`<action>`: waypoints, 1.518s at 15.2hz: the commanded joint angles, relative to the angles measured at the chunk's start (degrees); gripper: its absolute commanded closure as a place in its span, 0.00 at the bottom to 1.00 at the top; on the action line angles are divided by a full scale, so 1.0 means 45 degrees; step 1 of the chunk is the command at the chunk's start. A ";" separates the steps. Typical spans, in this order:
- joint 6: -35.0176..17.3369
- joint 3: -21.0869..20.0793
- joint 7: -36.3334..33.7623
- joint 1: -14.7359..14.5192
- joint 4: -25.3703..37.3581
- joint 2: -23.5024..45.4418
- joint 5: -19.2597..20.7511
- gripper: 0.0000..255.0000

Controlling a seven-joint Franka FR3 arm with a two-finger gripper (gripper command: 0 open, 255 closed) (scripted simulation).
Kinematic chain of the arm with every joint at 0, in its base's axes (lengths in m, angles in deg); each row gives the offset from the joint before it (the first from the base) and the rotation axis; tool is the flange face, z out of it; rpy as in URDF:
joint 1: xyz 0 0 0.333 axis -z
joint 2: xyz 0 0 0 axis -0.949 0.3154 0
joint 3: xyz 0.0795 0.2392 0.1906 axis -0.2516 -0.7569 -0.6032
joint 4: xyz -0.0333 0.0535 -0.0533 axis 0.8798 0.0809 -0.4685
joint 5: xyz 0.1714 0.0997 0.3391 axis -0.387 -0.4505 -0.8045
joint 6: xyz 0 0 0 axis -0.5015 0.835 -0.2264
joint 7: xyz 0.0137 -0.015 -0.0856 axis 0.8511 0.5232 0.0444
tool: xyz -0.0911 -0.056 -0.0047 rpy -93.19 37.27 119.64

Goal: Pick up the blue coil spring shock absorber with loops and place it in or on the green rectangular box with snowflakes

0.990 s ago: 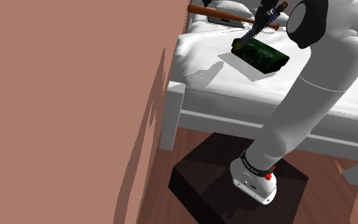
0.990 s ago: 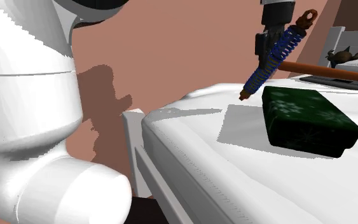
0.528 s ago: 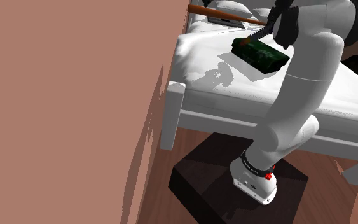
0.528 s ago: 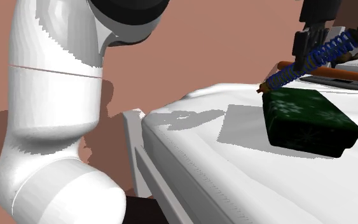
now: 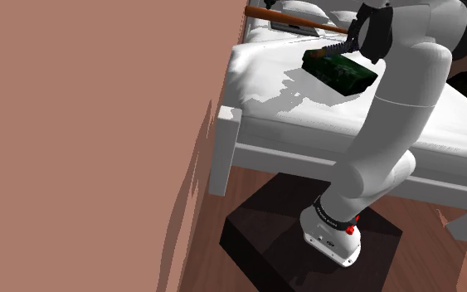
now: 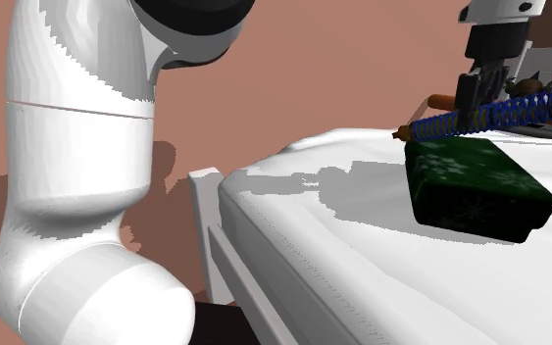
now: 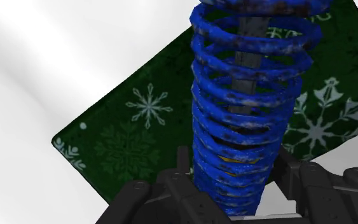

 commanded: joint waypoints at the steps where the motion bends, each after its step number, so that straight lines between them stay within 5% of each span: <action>1: -0.0451 0.0006 -0.0018 -0.0157 -0.0562 -0.0157 0.0111 1.00; 13: -0.1310 -0.0002 -0.0041 -0.0391 -0.1585 -0.0366 0.0254 1.00; 14: -0.1311 -0.0002 -0.0040 -0.0391 -0.1586 -0.0365 0.0253 0.00; 19: -0.1310 -0.0002 -0.0041 -0.0391 -0.1585 -0.0366 0.0254 0.00; 23: 0.0472 0.0036 -0.0009 0.0060 0.0456 -0.0045 0.0018 0.00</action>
